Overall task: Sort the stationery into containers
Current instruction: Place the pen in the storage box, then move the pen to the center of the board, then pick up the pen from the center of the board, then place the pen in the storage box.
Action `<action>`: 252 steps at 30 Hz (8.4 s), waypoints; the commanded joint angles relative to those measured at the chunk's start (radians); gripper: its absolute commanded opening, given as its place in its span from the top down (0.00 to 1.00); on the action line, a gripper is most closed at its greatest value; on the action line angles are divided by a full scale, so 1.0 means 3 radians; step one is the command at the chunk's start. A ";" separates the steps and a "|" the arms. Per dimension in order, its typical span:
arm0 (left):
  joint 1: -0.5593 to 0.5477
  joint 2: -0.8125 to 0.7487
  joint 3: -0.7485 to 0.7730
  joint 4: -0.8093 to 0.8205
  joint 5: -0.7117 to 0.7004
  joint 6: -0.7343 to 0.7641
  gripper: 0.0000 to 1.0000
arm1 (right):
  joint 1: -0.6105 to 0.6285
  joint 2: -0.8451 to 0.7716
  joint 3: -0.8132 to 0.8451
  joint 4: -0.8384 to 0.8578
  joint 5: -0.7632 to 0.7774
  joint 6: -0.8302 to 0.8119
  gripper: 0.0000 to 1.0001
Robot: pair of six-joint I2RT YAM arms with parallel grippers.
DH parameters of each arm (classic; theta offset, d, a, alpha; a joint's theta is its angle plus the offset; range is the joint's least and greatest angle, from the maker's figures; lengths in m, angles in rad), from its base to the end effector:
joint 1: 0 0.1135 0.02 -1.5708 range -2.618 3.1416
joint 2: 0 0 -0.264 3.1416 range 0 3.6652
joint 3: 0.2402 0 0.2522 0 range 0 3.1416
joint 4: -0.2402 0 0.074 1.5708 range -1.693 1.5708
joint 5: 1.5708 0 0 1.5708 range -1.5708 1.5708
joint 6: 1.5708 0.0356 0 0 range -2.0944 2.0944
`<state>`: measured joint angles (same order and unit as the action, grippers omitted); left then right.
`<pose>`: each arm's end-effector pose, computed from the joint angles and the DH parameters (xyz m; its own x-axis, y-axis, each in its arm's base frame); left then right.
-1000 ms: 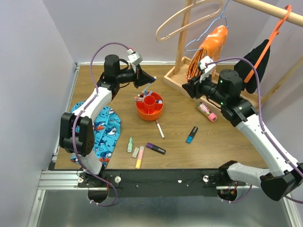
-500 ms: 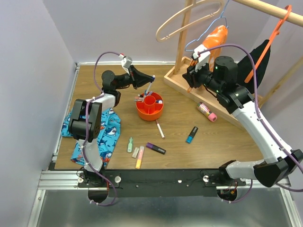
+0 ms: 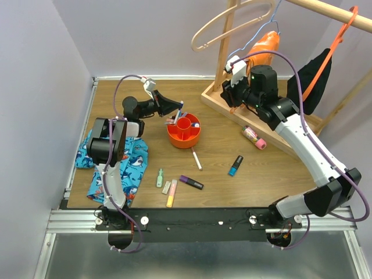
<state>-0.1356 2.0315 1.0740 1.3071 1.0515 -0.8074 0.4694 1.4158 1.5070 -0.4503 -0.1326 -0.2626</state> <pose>0.4056 -0.0865 0.2156 -0.3977 -0.3076 -0.8644 0.8503 0.2303 -0.4732 0.2833 0.1490 0.4180 -0.1576 -0.3685 -0.9162 -0.6210 0.7584 -0.1982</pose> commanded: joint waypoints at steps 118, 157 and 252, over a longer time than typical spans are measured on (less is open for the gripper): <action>0.0595 -0.4036 -0.1146 -0.5538 -0.1470 0.2942 0.26 | 0.1360 0.1012 -0.1955 0.1000 0.1020 0.1612 0.60; 0.0595 -0.3515 -0.0973 -0.5139 -0.0642 0.2707 0.26 | 0.1268 0.0935 -0.1342 0.4732 -0.0064 0.0487 0.99; -0.0018 -0.1474 0.0214 -0.3902 -0.0637 0.1975 0.86 | 0.0925 0.1897 -0.1521 0.5070 -0.0115 0.0712 0.82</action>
<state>-0.1394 1.6218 1.1221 0.1490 0.8497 -0.2470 0.7460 2.0182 1.0653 1.0870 -0.1688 -0.0513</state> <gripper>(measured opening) 0.134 0.258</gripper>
